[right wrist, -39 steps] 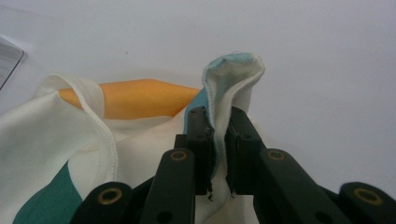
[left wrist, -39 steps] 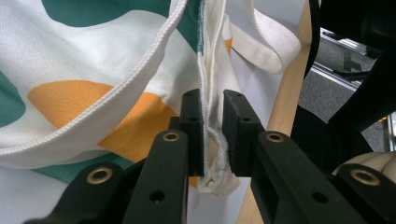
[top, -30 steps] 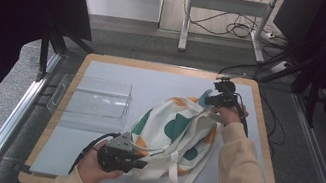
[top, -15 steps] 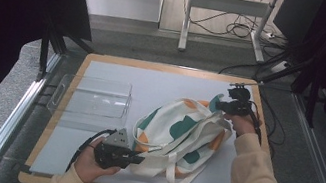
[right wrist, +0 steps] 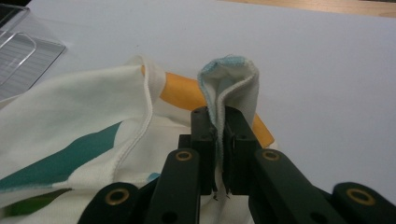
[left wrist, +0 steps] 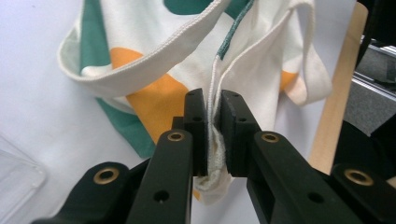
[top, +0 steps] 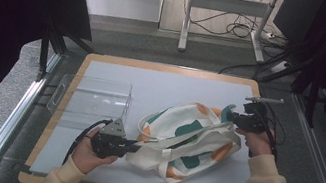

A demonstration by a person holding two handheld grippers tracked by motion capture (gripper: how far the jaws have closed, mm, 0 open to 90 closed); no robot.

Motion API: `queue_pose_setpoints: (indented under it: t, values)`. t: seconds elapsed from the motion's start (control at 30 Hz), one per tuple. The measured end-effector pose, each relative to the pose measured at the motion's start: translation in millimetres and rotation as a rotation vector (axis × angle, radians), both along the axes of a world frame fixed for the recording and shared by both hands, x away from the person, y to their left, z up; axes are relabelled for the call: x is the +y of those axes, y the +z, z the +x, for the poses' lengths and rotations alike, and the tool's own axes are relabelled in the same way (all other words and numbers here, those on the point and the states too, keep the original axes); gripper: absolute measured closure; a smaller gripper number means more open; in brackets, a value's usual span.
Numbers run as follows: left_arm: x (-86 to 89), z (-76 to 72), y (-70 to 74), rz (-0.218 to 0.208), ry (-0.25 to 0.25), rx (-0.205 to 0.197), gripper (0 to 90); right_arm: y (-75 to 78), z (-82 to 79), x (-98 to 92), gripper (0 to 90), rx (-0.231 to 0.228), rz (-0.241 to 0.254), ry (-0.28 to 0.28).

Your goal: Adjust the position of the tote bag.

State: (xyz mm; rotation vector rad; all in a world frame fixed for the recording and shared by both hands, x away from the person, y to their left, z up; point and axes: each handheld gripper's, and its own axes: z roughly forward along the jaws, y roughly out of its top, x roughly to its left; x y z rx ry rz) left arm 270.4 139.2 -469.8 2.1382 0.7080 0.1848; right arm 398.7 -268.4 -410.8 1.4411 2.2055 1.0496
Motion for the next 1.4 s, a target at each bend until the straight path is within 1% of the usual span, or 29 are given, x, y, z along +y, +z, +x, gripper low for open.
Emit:
queue_pose_setpoints:
  t: [0.07, 0.13, 0.17, 0.23, 0.3, 0.4, 0.43, 0.47, 0.5, 0.6, 0.63, 0.67, 0.8, 0.9, 1.07, 1.2, 1.3, 1.4]
  values:
    - [-0.1, 2.7, 0.3, -0.005, 0.009, 0.002, 82.2, -0.5, -7.1, -4.7, 83.8, -0.011, 0.010, -0.007]
    - [0.2, 4.3, 0.6, 0.002, 0.009, 0.002, 82.2, -1.0, -14.6, -8.5, 83.8, -0.018, 0.018, -0.012]
    - [0.3, 7.4, 0.8, 0.011, 0.012, 0.002, 82.2, -1.2, -19.1, -10.8, 83.8, -0.023, 0.023, -0.011]
    - [0.1, 9.1, 1.0, 0.007, 0.017, 0.004, 82.2, -1.4, -21.7, -12.3, 83.8, -0.027, 0.022, -0.010]
    - [0.2, 13.7, 2.3, 0.009, 0.024, 0.008, 82.2, -2.5, -32.0, -18.4, 83.8, -0.031, 0.037, -0.013]
    - [-0.2, 17.9, 3.4, 0.010, 0.028, 0.008, 82.2, -3.8, -36.6, -21.5, 83.8, -0.034, 0.046, -0.017]
    - [-1.6, 21.7, 4.6, 0.017, 0.032, 0.005, 82.2, -4.8, -42.7, -25.2, 83.8, -0.035, 0.051, -0.025]
    - [-2.4, 23.7, 5.2, 0.020, 0.036, 0.004, 82.2, -5.2, -44.5, -26.3, 83.8, -0.041, 0.051, -0.027]
    - [-2.4, 23.7, 5.2, 0.020, 0.036, 0.004, 82.2, -5.5, -47.1, -27.6, 83.8, -0.044, 0.053, -0.030]
    - [-3.3, 34.5, 6.5, 0.017, 0.052, 0.011, 82.2, -6.4, -55.3, -29.6, 83.8, -0.053, 0.053, -0.041]
    - [-3.3, 34.5, 6.5, 0.017, 0.052, 0.011, 82.1, -6.4, -55.3, -29.6, 83.8, -0.053, 0.053, -0.041]
    - [-2.8, 39.4, 5.9, 0.017, 0.063, 0.013, 82.1, -9.0, -61.6, -30.4, 83.8, -0.054, 0.058, -0.045]
    - [-2.5, 42.7, 3.9, 0.019, 0.072, 0.016, 81.8, -19.5, -69.2, -31.9, 83.8, -0.049, 0.067, -0.052]
    - [-2.3, 42.8, 3.9, 0.019, 0.074, 0.012, 81.7, -25.9, -71.2, -33.9, 83.8, -0.045, 0.085, -0.058]
    - [-1.3, 45.0, 4.4, 0.019, 0.079, 0.009, 81.7, -28.7, -71.3, -33.4, 83.7, -0.042, 0.087, -0.061]
    - [2.6, 49.1, 8.5, 0.012, 0.092, 0.002, 81.8, -27.5, -68.6, -29.4, 83.7, -0.049, 0.079, -0.061]
    - [3.5, 50.0, 7.4, 0.015, 0.095, 0.004, 81.7, -29.1, -65.2, -25.8, 83.8, -0.048, 0.067, -0.057]
    - [3.2, 49.9, 5.6, 0.015, 0.094, 0.007, 81.7, -31.0, -63.4, -25.2, 83.8, -0.045, 0.066, -0.059]
